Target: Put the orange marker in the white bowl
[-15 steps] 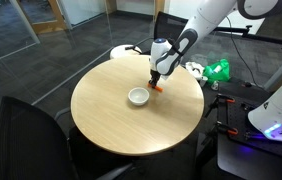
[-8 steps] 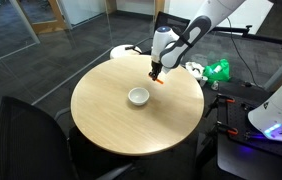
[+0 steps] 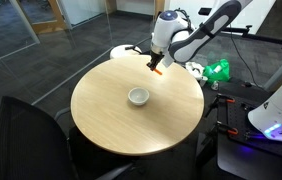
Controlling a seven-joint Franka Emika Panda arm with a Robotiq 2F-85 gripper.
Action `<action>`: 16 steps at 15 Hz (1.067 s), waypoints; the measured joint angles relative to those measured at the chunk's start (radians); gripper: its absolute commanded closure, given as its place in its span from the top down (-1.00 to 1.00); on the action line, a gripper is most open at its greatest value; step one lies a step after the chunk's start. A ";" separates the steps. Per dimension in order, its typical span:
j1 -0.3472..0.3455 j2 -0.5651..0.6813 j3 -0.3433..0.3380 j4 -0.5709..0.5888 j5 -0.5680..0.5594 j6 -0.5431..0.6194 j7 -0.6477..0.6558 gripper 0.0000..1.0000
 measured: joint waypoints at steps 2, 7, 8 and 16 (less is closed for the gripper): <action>0.042 -0.014 -0.025 0.001 -0.087 -0.006 0.113 -0.90; 0.078 -0.017 -0.017 0.023 -0.192 -0.029 0.302 -0.90; 0.077 -0.016 -0.007 0.026 -0.192 -0.030 0.308 -0.90; 0.046 0.004 0.072 0.048 -0.182 -0.019 0.310 -0.90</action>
